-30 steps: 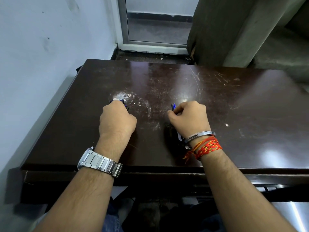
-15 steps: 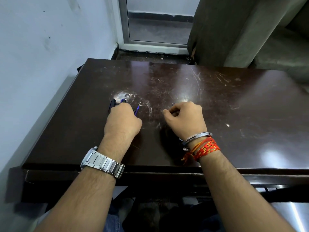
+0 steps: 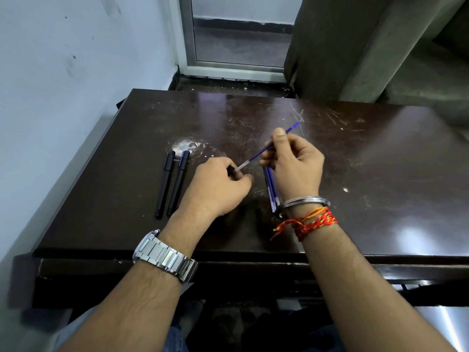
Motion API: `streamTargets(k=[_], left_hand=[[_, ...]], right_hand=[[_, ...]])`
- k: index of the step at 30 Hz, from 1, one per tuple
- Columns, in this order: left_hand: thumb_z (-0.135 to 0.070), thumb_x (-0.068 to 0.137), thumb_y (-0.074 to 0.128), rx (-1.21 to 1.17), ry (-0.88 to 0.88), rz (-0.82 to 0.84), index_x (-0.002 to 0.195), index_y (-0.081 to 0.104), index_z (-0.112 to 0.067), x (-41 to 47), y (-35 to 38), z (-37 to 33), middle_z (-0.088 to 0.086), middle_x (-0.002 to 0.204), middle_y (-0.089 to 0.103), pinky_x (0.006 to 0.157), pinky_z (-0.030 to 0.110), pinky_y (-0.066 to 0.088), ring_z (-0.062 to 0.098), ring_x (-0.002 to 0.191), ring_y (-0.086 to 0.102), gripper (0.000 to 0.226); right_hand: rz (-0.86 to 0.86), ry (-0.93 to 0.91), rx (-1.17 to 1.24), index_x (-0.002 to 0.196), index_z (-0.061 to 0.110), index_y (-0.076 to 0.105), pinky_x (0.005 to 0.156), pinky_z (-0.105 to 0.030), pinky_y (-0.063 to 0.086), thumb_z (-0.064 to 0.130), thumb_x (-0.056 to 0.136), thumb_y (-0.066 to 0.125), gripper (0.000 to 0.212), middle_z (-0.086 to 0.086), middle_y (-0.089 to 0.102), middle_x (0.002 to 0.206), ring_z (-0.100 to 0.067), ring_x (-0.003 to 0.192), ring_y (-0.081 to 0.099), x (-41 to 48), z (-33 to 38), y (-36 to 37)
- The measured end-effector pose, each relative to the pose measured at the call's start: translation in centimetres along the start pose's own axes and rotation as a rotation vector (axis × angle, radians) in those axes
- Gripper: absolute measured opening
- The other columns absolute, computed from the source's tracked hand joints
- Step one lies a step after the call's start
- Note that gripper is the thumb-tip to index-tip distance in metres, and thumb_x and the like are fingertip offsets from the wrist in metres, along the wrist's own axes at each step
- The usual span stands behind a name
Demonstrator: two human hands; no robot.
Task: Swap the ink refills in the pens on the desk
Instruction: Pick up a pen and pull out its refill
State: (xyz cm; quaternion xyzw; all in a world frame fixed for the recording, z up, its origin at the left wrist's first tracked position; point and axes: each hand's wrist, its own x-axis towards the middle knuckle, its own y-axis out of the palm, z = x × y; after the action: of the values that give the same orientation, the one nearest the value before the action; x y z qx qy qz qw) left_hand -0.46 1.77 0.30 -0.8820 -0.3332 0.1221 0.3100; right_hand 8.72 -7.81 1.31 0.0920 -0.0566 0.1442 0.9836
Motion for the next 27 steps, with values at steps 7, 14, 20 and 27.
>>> streamTargets(k=[7,14,20,27], left_hand=[[-0.034,0.079,0.070,0.008,-0.008,0.028,0.068,0.061,-0.022,-0.15,0.54,-0.31,-0.008,0.059,0.061,0.043,0.015,0.035,0.003,0.049,0.056,0.018],[-0.034,0.078,0.069,-0.015,-0.007,0.010,0.065,0.062,-0.021,-0.09,0.66,-0.28,-0.008,0.055,0.060,0.036,0.011,0.033,-0.002,0.046,0.056,0.020],[-0.033,0.079,0.070,-0.036,-0.008,0.006,0.064,0.060,-0.023,-0.10,0.71,-0.27,-0.010,0.050,0.056,0.035,0.009,0.033,-0.007,0.044,0.053,0.020],[-0.034,0.078,0.068,-0.025,-0.003,0.013,0.066,0.062,-0.022,-0.18,0.66,-0.39,-0.010,0.053,0.058,0.036,0.011,0.033,-0.003,0.046,0.054,0.018]], right_hand=[[-0.007,-0.106,0.039,0.073,0.007,0.063,0.054,-0.029,0.055,0.017,0.097,0.058,0.026,0.003,0.062,0.060,-0.011,0.052,0.059,-0.46,0.23,0.30],[0.009,-0.116,-0.024,0.072,0.009,0.063,0.056,-0.032,0.057,0.021,0.097,0.057,0.029,0.006,0.062,0.054,-0.010,0.049,0.060,-0.37,0.30,0.12],[-0.005,-0.109,-0.011,0.074,0.004,0.063,0.054,-0.030,0.055,0.020,0.097,0.058,0.028,0.005,0.061,0.056,-0.012,0.049,0.059,-0.51,0.20,0.27],[0.008,-0.103,-0.045,0.076,0.003,0.063,0.055,-0.029,0.056,0.020,0.097,0.058,0.028,0.001,0.061,0.057,-0.011,0.049,0.060,-0.46,0.34,0.18]])
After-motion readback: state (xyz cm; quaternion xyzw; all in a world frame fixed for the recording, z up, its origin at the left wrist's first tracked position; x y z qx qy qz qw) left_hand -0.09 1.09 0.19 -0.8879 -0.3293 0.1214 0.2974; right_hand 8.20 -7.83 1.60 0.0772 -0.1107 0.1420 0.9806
